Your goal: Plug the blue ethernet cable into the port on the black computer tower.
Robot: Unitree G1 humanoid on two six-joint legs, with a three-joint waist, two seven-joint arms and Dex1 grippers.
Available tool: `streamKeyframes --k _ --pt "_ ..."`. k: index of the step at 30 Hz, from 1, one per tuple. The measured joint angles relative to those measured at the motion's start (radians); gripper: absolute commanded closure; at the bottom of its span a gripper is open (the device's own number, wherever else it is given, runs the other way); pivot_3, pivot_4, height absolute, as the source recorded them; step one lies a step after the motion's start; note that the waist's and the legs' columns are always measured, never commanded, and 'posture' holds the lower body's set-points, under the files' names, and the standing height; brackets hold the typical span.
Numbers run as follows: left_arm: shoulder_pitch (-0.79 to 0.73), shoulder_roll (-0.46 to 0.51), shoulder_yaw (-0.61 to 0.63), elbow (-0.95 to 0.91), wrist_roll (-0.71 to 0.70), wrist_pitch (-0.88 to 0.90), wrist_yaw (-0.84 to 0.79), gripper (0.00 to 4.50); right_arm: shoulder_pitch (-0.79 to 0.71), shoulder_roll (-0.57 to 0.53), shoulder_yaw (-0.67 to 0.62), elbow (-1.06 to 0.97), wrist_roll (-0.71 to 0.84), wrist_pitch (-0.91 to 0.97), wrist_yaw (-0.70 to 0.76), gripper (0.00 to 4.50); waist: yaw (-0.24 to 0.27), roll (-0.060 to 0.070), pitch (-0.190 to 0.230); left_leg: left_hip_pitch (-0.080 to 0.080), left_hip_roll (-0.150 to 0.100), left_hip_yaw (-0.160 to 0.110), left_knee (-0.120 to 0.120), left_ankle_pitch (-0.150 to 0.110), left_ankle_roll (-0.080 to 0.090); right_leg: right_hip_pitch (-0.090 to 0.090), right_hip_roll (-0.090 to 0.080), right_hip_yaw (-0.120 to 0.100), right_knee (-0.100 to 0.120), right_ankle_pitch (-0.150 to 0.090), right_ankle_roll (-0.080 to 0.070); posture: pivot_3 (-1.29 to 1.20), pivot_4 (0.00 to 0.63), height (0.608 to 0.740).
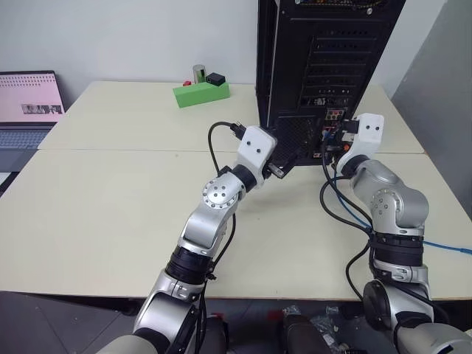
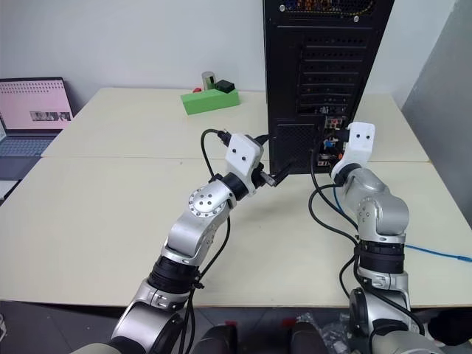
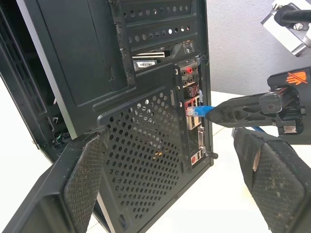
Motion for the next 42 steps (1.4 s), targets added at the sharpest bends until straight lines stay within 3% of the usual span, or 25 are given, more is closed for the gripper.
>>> streamKeyframes --k 42 --pt "0.001 -0.001 0.000 0.000 0.000 -0.001 -0.002 0.20 -0.030 0.037 -0.010 0.040 0.000 -0.030 -0.068 4.50 -0.005 0.000 0.000 0.000 0.000 0.000 0.000 0.000 0.000 0.000 0.000 0.001 0.000 0.000 0.000 0.00 0.150 0.740"
